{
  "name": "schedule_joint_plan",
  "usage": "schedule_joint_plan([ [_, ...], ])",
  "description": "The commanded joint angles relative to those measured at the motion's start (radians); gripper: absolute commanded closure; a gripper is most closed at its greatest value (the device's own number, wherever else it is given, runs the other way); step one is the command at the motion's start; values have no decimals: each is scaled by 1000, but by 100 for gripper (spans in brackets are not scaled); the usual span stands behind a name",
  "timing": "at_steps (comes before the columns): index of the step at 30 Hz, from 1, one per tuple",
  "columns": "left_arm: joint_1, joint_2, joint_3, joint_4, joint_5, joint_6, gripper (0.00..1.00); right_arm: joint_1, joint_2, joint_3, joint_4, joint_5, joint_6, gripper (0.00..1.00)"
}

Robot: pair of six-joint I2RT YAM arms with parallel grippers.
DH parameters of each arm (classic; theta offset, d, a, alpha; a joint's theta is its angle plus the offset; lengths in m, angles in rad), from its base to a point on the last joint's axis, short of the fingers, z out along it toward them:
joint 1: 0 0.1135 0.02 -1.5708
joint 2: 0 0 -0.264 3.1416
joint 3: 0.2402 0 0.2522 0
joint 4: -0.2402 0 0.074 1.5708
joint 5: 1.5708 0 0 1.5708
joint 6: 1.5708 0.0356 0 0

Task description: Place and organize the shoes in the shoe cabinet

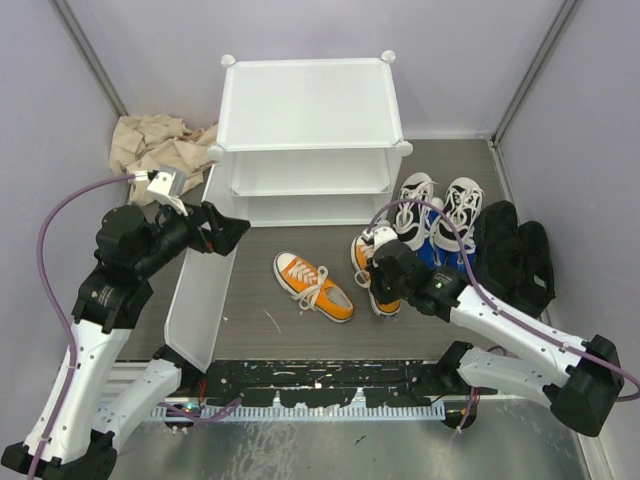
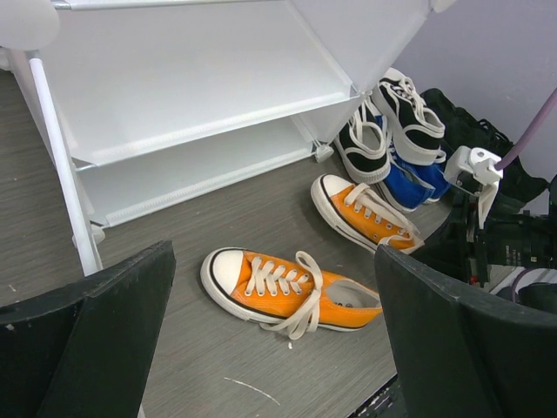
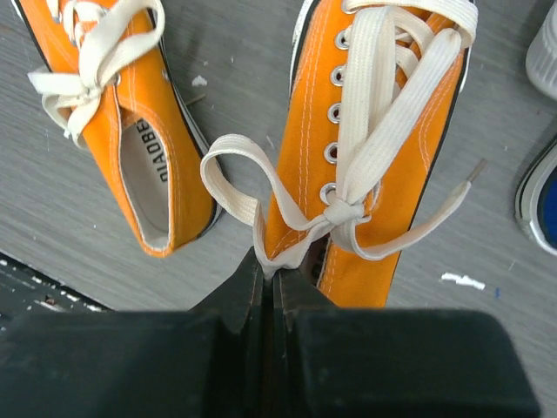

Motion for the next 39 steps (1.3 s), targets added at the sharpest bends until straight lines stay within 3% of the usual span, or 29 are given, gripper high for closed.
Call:
schedule_joint_plan([
  [1, -2, -6, -15, -17, -28, 15, 2, 2, 20, 41, 261, 18, -97, 99],
  [12, -2, 3, -35, -20, -44, 47, 2, 14, 230, -2, 463, 21, -240, 98],
  [16, -2, 10, -45, -11, -42, 49, 2, 19, 286, -25, 457, 76, -227, 75],
  [19, -3, 22, -43, -15, -39, 53, 2, 19, 237, -34, 447, 62, -206, 57],
  [21, -2, 27, -39, -19, -38, 56, 2, 19, 186, -33, 434, 6, -195, 42],
  [25, -1, 26, -35, -20, -35, 57, 2, 20, 120, -4, 387, -114, -164, 32],
  [28, -3, 23, -35, -22, -34, 55, 2, 20, 117, 13, 364, -187, -134, 13],
  [39, -2, 1, -26, -54, -41, 61, 2, 20, 262, 22, 303, -140, -55, 9],
])
